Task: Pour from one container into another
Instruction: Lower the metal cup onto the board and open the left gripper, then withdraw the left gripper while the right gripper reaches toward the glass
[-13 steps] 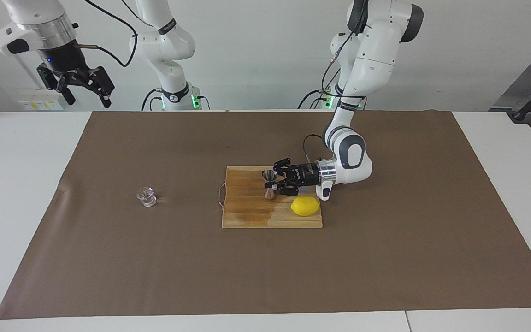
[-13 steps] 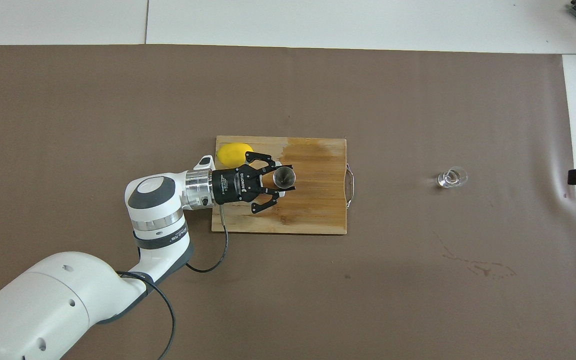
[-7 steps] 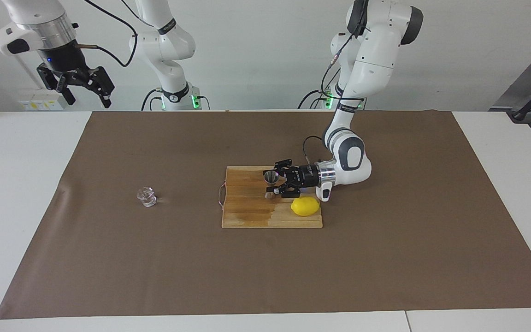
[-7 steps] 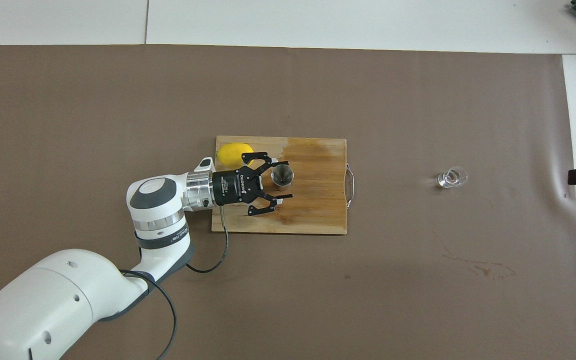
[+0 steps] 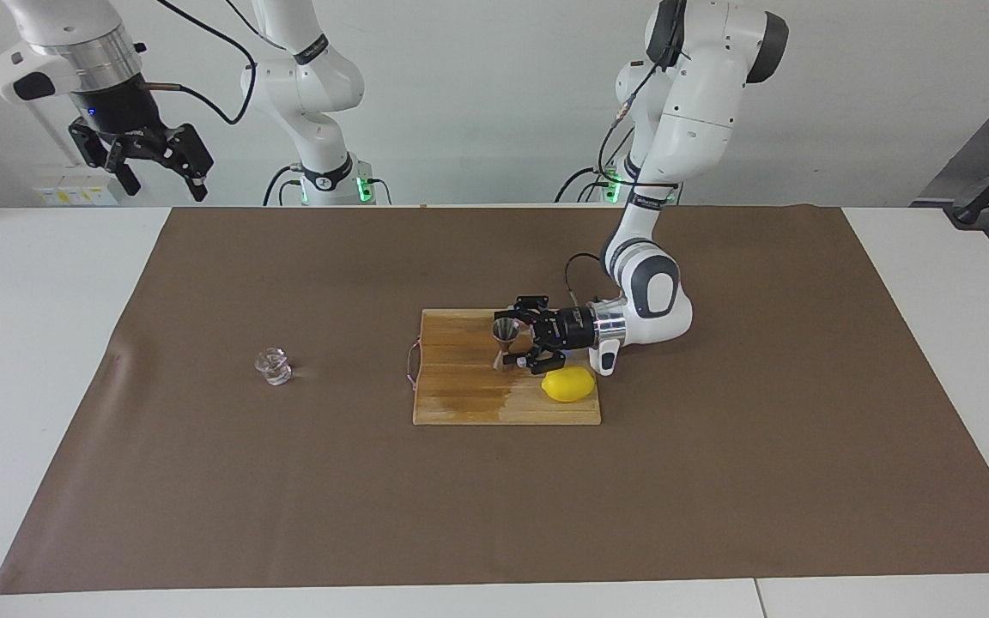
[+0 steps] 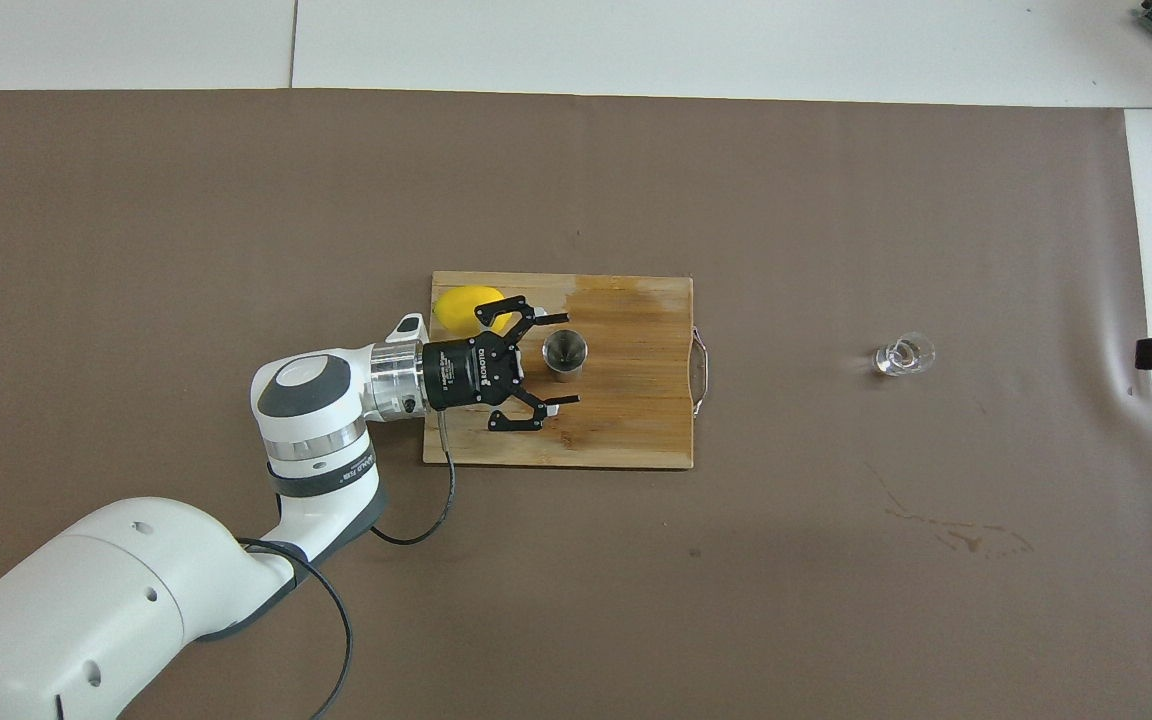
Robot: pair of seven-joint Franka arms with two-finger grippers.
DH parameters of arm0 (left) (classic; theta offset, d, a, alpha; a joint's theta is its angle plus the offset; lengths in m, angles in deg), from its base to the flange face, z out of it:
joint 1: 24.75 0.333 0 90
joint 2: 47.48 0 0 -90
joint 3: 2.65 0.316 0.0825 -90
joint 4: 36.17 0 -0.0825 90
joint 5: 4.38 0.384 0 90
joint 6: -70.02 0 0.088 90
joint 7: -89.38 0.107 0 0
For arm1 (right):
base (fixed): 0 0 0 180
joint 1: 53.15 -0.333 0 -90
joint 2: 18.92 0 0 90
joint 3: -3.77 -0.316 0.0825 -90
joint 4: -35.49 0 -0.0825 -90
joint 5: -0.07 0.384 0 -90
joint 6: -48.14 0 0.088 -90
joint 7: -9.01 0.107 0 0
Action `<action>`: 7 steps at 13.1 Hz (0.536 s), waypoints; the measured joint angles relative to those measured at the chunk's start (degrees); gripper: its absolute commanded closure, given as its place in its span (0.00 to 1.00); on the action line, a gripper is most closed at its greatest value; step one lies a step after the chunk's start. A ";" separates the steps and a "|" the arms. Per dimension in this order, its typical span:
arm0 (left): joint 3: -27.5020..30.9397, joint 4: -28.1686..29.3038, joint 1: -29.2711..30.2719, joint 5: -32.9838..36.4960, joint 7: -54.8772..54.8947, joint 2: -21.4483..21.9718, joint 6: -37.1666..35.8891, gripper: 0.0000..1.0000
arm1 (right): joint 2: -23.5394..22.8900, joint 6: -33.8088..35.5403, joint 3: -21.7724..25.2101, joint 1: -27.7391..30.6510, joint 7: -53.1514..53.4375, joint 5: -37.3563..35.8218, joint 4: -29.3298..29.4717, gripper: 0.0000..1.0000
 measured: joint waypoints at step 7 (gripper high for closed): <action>2.81 -1.02 0.40 3.32 0.00 0.12 -1.17 0.00 | 0.00 0.00 0.00 0.00 0.00 0.00 0.00 0.00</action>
